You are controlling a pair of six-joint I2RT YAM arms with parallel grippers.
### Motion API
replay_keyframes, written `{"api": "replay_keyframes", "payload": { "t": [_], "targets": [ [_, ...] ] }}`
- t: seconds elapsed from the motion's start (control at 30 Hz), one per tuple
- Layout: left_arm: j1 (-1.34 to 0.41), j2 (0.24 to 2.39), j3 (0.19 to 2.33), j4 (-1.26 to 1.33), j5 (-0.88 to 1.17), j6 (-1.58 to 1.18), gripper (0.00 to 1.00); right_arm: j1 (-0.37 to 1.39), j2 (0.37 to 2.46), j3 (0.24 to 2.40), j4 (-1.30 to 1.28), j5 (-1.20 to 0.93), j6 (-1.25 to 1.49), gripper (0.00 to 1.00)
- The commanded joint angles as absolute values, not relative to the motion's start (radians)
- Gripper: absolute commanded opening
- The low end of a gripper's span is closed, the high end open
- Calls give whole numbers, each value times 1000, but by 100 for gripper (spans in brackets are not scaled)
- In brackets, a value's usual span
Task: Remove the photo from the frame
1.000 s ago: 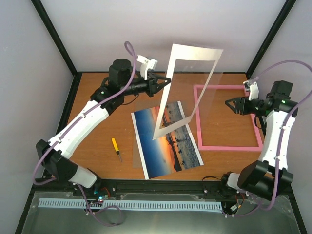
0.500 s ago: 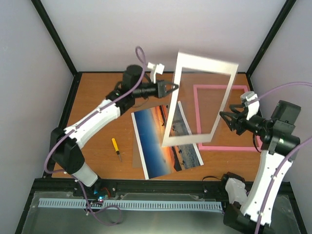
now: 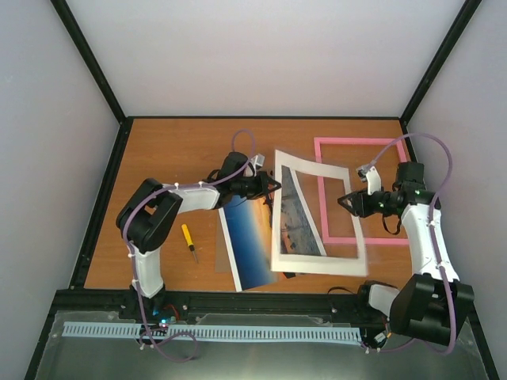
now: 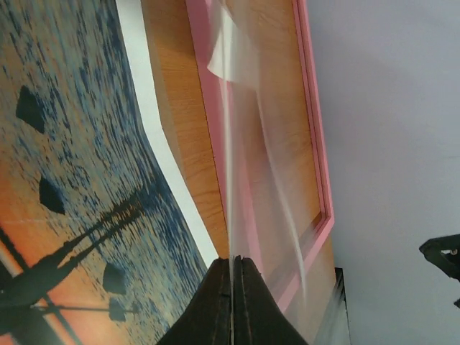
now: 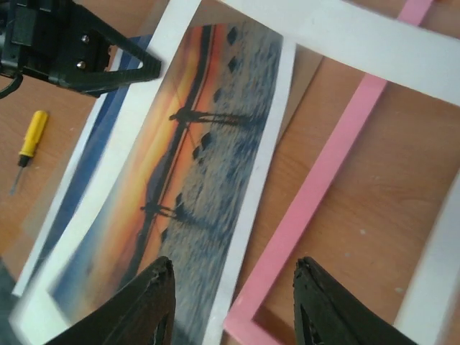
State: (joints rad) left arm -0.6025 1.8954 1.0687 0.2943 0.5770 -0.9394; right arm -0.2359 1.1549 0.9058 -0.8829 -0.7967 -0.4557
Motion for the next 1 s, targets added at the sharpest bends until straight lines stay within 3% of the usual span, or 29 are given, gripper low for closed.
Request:
{"api": "replay_keyframes", "payload": {
  "t": [0.0, 0.33, 0.37, 0.47, 0.53, 0.7, 0.97],
  "targets": [
    [-558, 1955, 1132, 391, 575, -958, 1, -198, 1168, 905, -762, -716, -399, 46],
    [-541, 1996, 1135, 397, 546, -952, 1, -39, 1297, 960, -719, -545, -349, 45],
    [-541, 1999, 1140, 397, 555, -951, 3, -30, 1309, 969, -714, -538, -343, 45],
    [-541, 1994, 1166, 336, 564, -927, 30, -11, 1334, 960, -681, -517, -332, 45],
    [-541, 1957, 1161, 270, 526, -889, 40, 3, 1344, 933, -654, -493, -339, 44],
    [-525, 1793, 1099, 75, 379, -734, 52, 18, 1345, 887, -651, -484, -366, 44],
    [-475, 1540, 904, -104, 177, -648, 63, 28, 1357, 883, -655, -491, -380, 44]
  ]
}}
